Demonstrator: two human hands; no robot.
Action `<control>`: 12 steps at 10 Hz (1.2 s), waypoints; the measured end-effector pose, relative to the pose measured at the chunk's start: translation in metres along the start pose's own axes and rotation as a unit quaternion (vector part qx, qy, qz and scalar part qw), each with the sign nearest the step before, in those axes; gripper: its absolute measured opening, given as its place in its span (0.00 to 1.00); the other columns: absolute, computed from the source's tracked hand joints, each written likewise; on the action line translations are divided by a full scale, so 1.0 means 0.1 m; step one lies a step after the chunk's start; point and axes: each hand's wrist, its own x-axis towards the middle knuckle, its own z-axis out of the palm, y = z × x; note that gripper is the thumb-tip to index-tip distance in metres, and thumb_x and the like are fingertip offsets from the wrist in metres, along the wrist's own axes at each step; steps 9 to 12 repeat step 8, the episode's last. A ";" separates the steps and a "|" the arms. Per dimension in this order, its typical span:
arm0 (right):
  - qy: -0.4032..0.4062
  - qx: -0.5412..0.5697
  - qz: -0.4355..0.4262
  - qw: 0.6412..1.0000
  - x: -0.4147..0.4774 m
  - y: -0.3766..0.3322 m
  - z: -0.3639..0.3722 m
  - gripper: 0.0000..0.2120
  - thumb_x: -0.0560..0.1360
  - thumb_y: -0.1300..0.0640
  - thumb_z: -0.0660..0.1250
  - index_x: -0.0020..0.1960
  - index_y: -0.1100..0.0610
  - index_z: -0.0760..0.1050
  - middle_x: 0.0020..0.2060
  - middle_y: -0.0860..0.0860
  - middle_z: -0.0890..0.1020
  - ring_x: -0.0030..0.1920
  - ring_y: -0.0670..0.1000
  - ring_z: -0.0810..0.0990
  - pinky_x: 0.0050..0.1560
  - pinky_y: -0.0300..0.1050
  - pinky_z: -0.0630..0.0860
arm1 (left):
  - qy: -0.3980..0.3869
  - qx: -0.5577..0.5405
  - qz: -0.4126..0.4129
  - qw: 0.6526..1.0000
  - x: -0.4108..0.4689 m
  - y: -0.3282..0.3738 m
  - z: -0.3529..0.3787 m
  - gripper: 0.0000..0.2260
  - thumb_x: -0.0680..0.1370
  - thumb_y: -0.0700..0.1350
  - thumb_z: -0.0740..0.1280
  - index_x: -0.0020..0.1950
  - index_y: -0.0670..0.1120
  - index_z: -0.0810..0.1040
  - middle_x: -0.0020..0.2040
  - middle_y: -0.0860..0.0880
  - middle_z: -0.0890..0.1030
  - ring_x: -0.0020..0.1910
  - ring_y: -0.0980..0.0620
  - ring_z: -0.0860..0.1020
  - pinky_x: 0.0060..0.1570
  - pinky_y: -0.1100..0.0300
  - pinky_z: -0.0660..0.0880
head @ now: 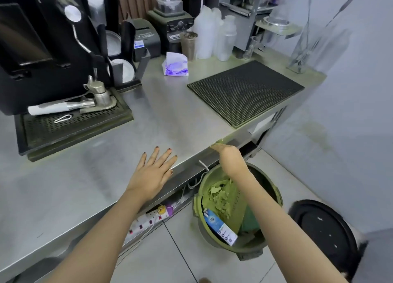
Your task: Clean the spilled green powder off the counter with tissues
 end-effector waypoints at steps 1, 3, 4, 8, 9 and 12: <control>0.129 0.165 0.095 0.973 -0.35 0.10 -0.05 0.18 0.76 0.70 0.57 0.63 0.59 0.73 0.57 0.53 0.80 0.57 0.50 0.78 0.61 0.33 0.68 | -0.009 0.034 0.046 0.998 0.02 -0.04 0.03 0.29 0.75 0.59 0.31 0.75 0.55 0.46 0.74 0.56 0.46 0.73 0.47 0.43 0.71 0.46 0.48; 0.283 0.266 0.154 0.908 -1.04 0.25 -0.11 0.12 0.74 0.68 0.64 0.54 0.60 0.79 0.48 0.49 0.80 0.49 0.46 0.77 0.56 0.35 0.73 | -0.015 0.100 0.090 0.991 0.02 -0.08 0.08 0.25 0.81 0.53 0.35 0.73 0.49 0.58 0.72 0.52 0.60 0.70 0.46 0.60 0.64 0.45 0.63; 0.335 0.231 0.132 0.904 -1.28 0.27 -0.07 0.11 0.72 0.69 0.65 0.52 0.61 0.80 0.48 0.48 0.79 0.49 0.46 0.77 0.54 0.31 0.73 | -0.003 0.110 0.103 0.989 0.02 -0.08 0.08 0.23 0.81 0.53 0.40 0.73 0.49 0.58 0.73 0.51 0.60 0.71 0.48 0.59 0.65 0.45 0.60; -0.001 0.086 0.255 0.963 -1.65 0.59 1.01 0.11 0.76 0.64 0.60 0.56 0.61 0.77 0.57 0.58 0.79 0.55 0.58 0.78 0.58 0.50 0.74 | -0.006 0.038 0.115 0.993 0.02 -0.06 0.04 0.23 0.81 0.53 0.45 0.75 0.51 0.46 0.73 0.56 0.44 0.74 0.49 0.43 0.71 0.48 0.44; -0.001 0.086 0.255 0.963 -1.65 0.59 1.01 0.11 0.76 0.64 0.60 0.56 0.61 0.77 0.57 0.58 0.79 0.55 0.58 0.78 0.58 0.50 0.74 | -0.006 0.038 0.115 0.993 0.02 -0.06 0.04 0.23 0.81 0.53 0.45 0.75 0.51 0.46 0.73 0.56 0.44 0.74 0.49 0.43 0.71 0.48 0.44; -0.001 0.086 0.255 0.963 -1.65 0.59 1.01 0.11 0.76 0.64 0.60 0.56 0.61 0.77 0.57 0.58 0.79 0.55 0.58 0.78 0.58 0.50 0.74 | -0.006 0.038 0.115 0.993 0.02 -0.06 0.04 0.23 0.81 0.53 0.45 0.75 0.51 0.46 0.73 0.56 0.44 0.74 0.49 0.43 0.71 0.48 0.44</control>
